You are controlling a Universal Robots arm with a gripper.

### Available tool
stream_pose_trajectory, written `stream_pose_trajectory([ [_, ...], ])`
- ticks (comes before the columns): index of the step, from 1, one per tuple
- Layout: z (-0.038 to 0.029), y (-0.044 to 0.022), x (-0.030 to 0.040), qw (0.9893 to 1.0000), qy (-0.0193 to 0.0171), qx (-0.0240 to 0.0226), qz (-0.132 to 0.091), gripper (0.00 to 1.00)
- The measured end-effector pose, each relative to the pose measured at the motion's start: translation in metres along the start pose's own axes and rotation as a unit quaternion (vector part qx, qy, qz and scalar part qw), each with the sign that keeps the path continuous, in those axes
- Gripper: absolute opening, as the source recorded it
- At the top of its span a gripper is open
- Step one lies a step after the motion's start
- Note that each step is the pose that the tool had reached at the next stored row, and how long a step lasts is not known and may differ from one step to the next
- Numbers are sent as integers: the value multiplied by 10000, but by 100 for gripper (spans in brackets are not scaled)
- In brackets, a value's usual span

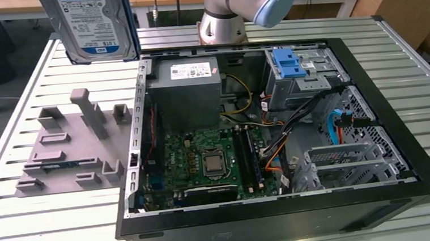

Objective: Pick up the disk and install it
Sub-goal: 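Pick up the disk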

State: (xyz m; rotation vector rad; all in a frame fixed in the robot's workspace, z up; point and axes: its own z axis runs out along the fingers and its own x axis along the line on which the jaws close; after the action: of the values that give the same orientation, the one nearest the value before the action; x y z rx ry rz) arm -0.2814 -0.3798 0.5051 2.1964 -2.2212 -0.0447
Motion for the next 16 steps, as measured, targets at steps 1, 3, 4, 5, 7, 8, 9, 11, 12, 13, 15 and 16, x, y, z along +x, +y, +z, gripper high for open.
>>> stream_pose_trajectory([
  [1, -1, -10, 2, 10000, 0, 0, 0, 36],
  [3, -1, -30, 5, 10000, 0, -1, 0, 36],
  [4, -1, -41, 6, 10000, 0, -1, 0, 36],
  [5, -2, -50, 7, 10000, 0, -1, 0, 36],
  [7, -2, -67, 9, 10000, 0, -1, 0, 36],
  [8, -3, -76, 10, 10000, 0, -1, 0, 36],
  [9, -3, -85, 11, 10000, 0, -1, 0, 36],
  [11, -4, -103, 12, 10000, 0, -1, 0, 36],
  [12, -4, -112, 13, 10000, 0, -1, 0, 36],
  [13, -5, -121, 14, 10000, 0, -1, 0, 36],
  [15, -5, -146, 18, 10000, 0, -1, 0, 36],
  [16, -5, -159, 20, 10000, 0, -1, 0, 36],
])
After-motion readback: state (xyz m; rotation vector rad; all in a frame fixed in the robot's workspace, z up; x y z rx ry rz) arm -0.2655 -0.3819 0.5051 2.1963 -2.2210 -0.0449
